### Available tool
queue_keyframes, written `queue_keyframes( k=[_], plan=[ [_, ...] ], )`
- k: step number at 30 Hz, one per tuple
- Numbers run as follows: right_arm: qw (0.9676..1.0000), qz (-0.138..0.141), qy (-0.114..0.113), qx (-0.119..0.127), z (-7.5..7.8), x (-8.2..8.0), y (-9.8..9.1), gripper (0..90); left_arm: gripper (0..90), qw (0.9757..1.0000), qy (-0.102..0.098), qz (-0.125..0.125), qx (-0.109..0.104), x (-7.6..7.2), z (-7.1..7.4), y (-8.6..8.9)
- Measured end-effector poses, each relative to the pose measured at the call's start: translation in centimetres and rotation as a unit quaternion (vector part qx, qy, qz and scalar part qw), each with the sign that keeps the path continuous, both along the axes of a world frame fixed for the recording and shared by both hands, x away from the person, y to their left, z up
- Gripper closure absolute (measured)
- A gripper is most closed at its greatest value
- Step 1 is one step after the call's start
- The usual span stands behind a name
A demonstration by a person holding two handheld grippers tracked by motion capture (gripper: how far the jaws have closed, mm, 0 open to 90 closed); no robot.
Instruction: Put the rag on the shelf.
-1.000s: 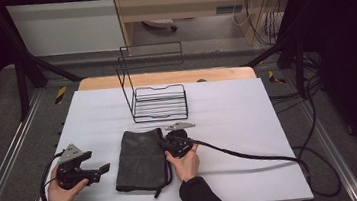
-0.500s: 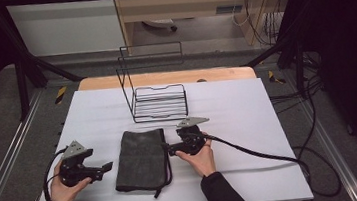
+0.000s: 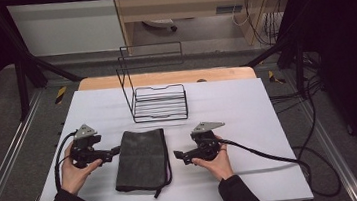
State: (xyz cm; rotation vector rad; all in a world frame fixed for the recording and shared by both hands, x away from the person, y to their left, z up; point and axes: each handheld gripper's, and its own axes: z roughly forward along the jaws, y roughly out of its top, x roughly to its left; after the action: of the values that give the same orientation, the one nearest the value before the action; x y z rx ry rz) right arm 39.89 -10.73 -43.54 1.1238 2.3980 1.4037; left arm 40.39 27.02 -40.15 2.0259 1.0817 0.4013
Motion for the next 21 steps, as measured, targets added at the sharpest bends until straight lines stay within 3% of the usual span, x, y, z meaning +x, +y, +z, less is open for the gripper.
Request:
queue_keyframes(
  k=[5, 9, 12, 15, 21],
  plan=[
    [1.0, -0.006, 0.0, 0.003, -0.7, -0.7, -1.0, 3.9, 13.1, 0.9999, 0.008, 0.013, 0.007, 1.8, -0.4, -1.1],
    [0.9999, -0.008, 0.004, -0.009, -0.9, -0.9, -1.4, 3.1, 18.3, 0.9996, 0.015, 0.026, 0.003, 2.9, -0.9, -1.6],
    [0.9999, -0.01, 0.005, -0.003, -0.9, -1.0, -1.8, 3.2, 20.7, 0.9991, 0.019, 0.035, 0.016, 3.7, -1.5, -2.2],
    [0.9999, -0.011, 0.005, -0.002, -0.8, -1.1, -1.8, 3.3, 26.5, 0.9986, 0.032, 0.041, 0.01, 4.2, -2.1, -2.5],
    [0.9999, -0.008, 0.009, -0.005, -1.2, -1.1, -1.6, 3.5, 47.5, 0.9976, 0.054, 0.044, 0.006, 4.9, -3.1, -2.8]
  ],
)
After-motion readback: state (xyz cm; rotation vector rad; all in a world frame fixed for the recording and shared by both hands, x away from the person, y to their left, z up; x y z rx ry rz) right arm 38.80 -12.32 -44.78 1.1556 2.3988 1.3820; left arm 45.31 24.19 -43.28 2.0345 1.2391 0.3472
